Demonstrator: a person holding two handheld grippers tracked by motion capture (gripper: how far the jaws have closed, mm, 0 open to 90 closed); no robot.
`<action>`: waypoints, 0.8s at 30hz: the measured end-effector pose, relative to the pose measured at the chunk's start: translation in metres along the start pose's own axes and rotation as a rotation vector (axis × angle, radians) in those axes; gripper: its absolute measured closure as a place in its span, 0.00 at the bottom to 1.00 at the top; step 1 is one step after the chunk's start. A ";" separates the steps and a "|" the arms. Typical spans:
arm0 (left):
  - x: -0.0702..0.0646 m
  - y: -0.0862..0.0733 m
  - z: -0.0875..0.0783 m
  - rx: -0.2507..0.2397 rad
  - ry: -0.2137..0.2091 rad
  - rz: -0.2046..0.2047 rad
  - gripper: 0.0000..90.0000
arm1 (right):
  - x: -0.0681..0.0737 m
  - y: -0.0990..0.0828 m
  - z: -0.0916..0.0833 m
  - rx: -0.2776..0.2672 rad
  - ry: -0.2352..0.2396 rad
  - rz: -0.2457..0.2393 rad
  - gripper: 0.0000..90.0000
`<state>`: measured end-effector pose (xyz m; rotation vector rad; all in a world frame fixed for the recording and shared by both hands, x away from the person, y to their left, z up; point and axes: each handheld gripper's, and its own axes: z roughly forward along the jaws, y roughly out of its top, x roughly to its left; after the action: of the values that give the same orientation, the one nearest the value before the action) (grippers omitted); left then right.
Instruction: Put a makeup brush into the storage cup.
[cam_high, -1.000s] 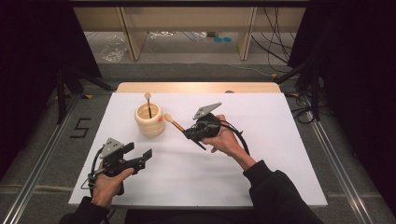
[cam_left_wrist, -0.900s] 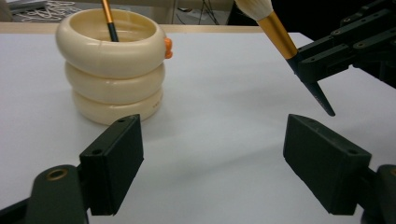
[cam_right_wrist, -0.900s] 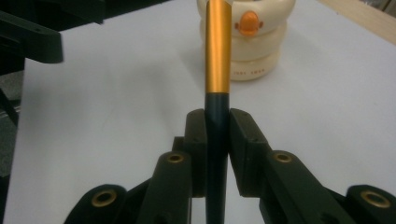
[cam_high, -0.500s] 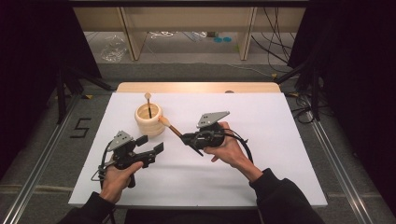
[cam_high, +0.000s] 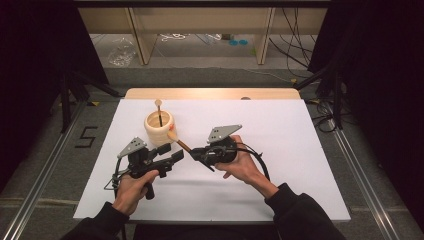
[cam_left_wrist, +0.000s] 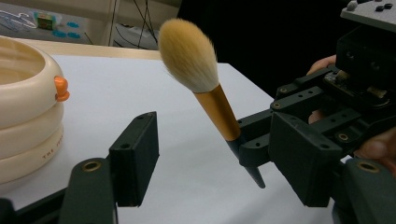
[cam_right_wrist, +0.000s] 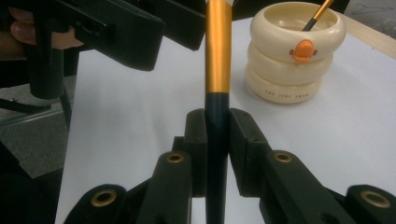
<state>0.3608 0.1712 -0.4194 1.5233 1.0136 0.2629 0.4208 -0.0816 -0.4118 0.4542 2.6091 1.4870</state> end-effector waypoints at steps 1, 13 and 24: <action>0.000 0.000 0.000 0.001 -0.002 0.007 0.38 | 0.000 0.000 0.000 -0.003 0.003 0.005 0.87; -0.001 0.000 0.006 0.003 0.008 0.042 0.43 | 0.005 0.000 0.004 -0.029 0.021 0.014 0.87; -0.001 0.000 0.006 -0.005 -0.011 0.059 0.53 | 0.010 0.001 0.006 -0.060 0.028 0.025 0.87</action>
<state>0.3640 0.1665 -0.4206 1.5504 0.9593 0.2980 0.4132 -0.0728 -0.4138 0.4647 2.5810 1.5856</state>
